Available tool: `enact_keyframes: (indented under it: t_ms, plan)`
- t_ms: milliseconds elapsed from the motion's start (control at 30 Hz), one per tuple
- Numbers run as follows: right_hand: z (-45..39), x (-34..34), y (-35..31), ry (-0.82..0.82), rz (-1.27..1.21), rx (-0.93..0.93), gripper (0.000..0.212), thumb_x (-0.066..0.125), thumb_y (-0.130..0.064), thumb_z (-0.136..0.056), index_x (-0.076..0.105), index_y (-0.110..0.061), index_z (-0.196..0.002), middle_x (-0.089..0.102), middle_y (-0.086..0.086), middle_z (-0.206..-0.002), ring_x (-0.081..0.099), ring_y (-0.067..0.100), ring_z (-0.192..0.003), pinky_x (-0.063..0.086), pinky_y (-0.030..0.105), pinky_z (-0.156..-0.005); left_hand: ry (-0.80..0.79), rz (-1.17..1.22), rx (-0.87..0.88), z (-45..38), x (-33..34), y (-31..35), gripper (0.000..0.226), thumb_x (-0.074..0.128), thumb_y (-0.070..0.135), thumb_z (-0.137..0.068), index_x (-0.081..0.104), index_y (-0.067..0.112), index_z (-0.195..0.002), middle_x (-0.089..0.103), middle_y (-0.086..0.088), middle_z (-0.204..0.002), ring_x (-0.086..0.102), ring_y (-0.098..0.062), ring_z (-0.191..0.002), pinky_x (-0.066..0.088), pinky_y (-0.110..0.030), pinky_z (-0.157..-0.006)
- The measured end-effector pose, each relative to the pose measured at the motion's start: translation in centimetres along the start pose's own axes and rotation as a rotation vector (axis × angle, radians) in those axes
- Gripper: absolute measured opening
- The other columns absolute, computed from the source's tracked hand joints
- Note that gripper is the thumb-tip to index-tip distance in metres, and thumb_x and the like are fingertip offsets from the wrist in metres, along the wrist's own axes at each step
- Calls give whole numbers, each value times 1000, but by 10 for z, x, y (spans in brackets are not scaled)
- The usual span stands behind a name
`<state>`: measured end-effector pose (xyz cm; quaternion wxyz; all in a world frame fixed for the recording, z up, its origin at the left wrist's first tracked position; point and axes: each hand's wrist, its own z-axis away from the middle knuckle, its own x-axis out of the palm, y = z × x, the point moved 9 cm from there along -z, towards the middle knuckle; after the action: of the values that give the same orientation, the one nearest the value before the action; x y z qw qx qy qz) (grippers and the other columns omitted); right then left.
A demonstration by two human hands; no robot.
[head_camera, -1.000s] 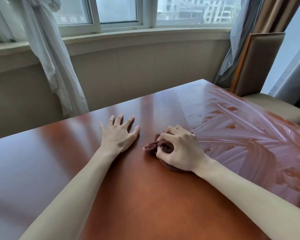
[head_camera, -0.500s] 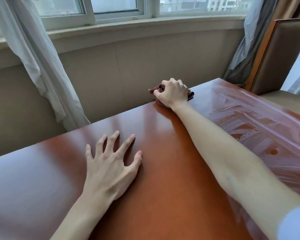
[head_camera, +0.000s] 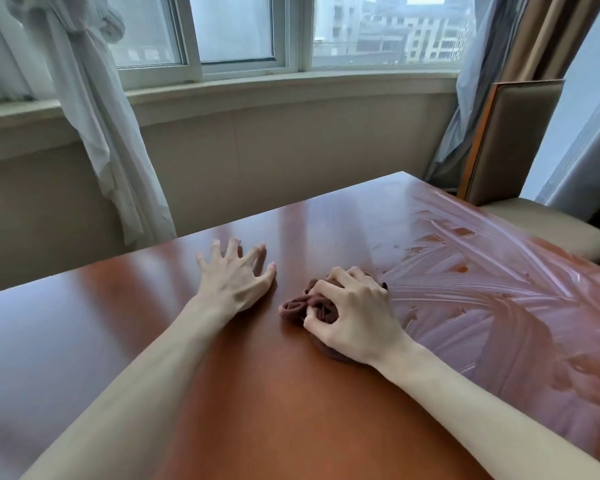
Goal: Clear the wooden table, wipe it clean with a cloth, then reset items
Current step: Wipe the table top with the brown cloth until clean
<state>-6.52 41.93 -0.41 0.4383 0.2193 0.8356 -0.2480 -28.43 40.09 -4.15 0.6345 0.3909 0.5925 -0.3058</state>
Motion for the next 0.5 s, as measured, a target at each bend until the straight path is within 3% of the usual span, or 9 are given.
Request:
enact_keyframes:
  t_ms: [167, 500]
  plan:
    - [-56, 26, 23, -38, 43, 30, 36, 52, -60, -81, 70, -30, -88, 61, -8, -88, 60, 22, -88, 49, 32, -71, 17, 94, -36, -3, 14, -8, 61, 24, 72, -94, 25, 51, -152, 19, 0, -165, 12, -35, -151, 5, -62, -120]
    - [-250, 114, 115, -13, 87, 231, 31, 56, -53, -89, 72, -30, -102, 64, 2, -106, 58, 33, -108, 33, 35, -76, 113, 81, -50, -9, 17, -15, 73, 7, 77, -83, 18, 57, -152, 17, 10, -164, 7, -25, -152, 4, -53, -123]
